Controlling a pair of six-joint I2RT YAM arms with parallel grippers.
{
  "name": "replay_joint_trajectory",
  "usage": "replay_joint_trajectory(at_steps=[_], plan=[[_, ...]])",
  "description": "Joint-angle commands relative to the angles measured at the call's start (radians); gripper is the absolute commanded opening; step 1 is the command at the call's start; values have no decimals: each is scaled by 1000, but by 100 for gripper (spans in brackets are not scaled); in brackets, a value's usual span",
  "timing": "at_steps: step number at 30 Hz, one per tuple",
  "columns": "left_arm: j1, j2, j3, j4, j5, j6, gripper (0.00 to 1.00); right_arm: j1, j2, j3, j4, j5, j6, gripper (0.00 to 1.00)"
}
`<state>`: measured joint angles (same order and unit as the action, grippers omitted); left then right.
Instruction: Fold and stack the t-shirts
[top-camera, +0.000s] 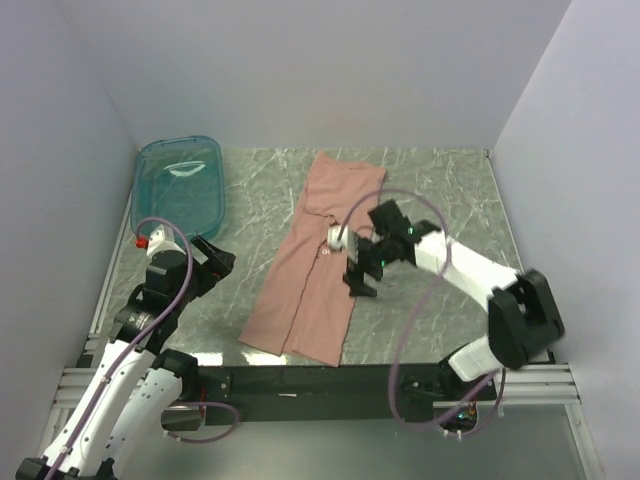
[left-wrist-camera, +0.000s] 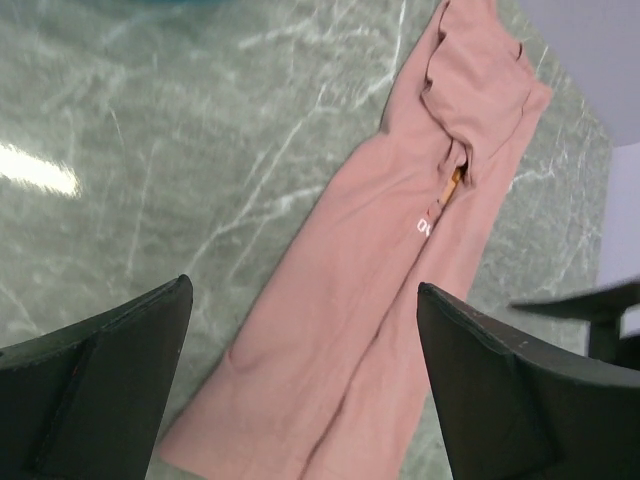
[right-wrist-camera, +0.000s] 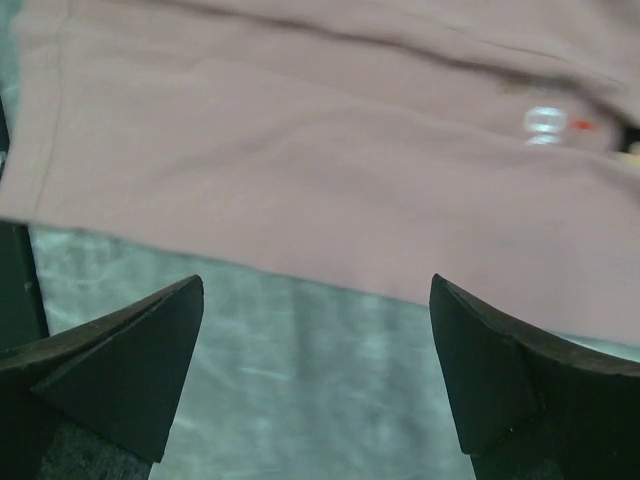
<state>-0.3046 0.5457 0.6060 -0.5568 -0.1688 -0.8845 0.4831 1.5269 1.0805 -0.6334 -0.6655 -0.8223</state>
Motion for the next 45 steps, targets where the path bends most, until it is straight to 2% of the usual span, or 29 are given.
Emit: replay_joint_trajectory(at_steps=[1,2,5,10,14,19,25,32,45], plan=[[-2,14,-15,-49,46,-97,99,159,-230,-143,185,111,14,100],[-1,11,-18,-58,54,-112,99,184,-240,-149,195,183,40,100],[-1,2,-28,-71,77,-162,99,221,-234,-151,234,276,98,100],[-1,-16,-37,-143,104,-254,99,239,-145,-36,71,244,175,100],[-1,6,-32,-219,112,-297,99,320,-204,-154,168,239,190,100],[-1,20,-37,-261,117,-326,99,403,-194,-180,172,257,193,100],[-1,57,-94,-226,175,-373,98,451,-174,-179,152,291,189,100],[-1,160,-169,-137,229,-407,91,451,-180,-192,161,279,179,100],[-1,241,-212,-35,226,-406,89,453,-171,-202,169,276,189,100]])
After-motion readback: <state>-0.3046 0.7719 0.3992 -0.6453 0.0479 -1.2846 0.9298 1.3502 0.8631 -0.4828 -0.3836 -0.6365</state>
